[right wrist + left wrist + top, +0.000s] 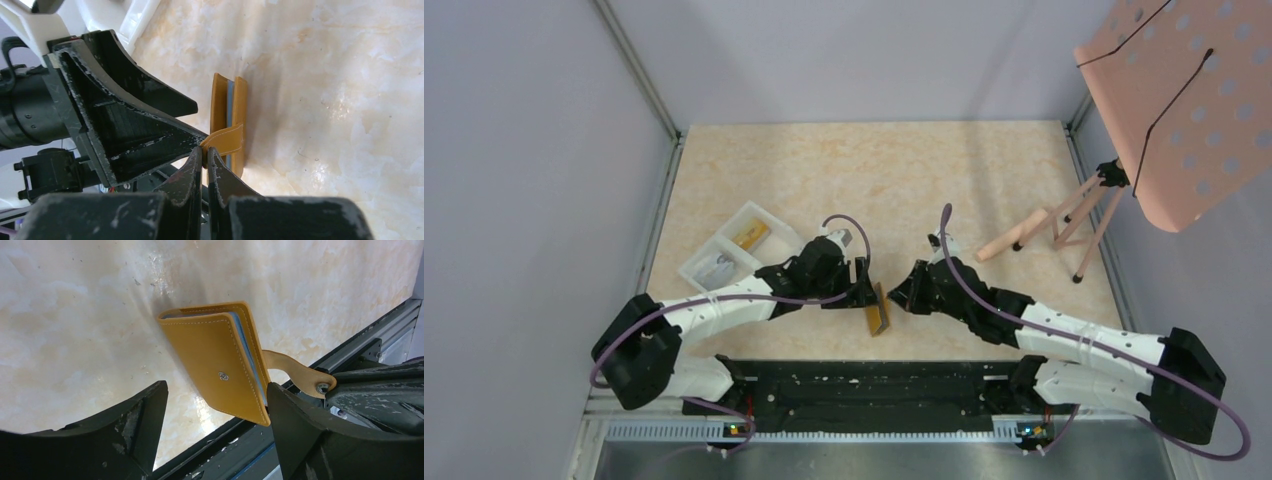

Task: Take the credit cards out of the card holder
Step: Open the card holder at the corner of the board.

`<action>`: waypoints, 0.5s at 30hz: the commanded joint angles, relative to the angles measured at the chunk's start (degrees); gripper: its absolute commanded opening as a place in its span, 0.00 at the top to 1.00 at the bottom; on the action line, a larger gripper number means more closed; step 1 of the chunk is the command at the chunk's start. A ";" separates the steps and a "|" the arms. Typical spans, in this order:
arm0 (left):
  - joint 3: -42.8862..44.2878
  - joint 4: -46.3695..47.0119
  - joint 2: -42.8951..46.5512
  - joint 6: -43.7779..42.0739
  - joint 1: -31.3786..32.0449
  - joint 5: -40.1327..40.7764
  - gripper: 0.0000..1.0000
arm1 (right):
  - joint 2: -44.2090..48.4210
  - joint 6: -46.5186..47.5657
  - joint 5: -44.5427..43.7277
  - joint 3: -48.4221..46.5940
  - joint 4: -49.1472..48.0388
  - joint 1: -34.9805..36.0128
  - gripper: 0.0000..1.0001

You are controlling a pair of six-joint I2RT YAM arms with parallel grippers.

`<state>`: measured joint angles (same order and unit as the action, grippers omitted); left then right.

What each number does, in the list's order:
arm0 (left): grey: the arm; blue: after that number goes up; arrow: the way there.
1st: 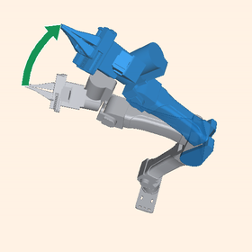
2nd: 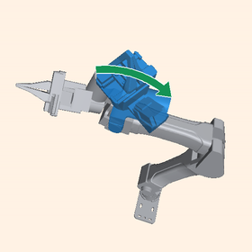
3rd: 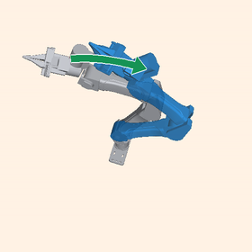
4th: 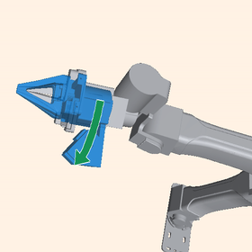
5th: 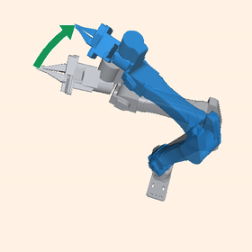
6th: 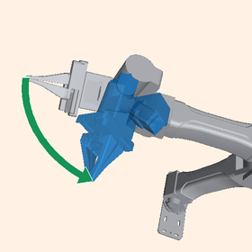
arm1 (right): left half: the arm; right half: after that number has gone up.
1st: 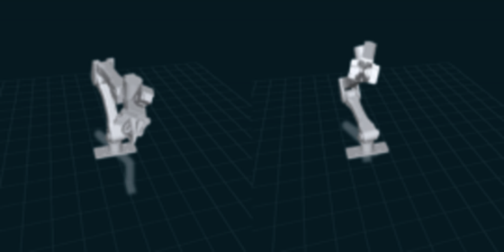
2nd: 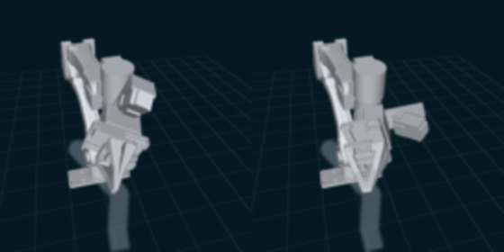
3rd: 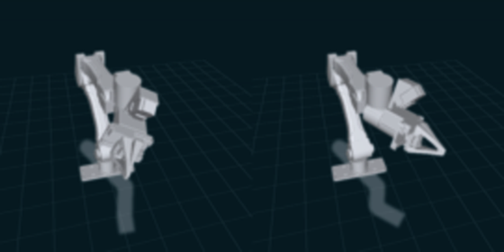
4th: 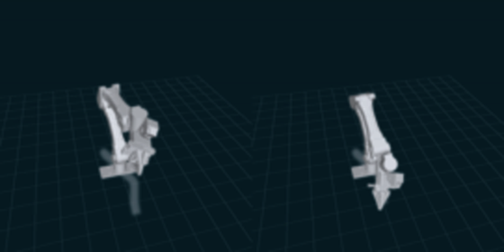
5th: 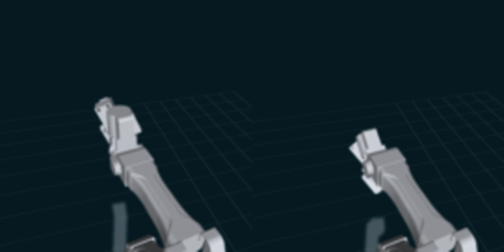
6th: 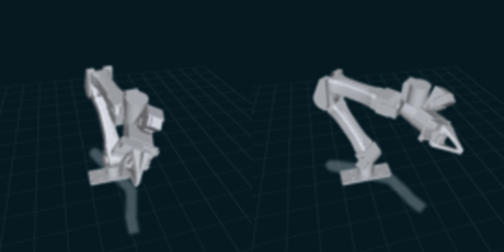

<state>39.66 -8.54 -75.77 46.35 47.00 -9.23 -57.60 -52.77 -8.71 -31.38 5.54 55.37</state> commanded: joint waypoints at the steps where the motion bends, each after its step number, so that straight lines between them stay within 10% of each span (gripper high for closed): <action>1: 1.92 2.29 -0.39 -1.17 0.29 0.17 0.23 | 2.38 -0.60 -0.41 -0.09 -2.36 0.61 1.00; 15: 1.73 1.78 -1.28 -1.17 0.28 0.09 0.43 | 1.88 -0.45 0.04 0.51 -2.71 0.61 1.00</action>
<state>39.66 -8.43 -76.66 46.13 47.00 -9.43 -56.62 -52.80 -8.69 -31.38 5.45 55.37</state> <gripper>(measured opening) 0.638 0.021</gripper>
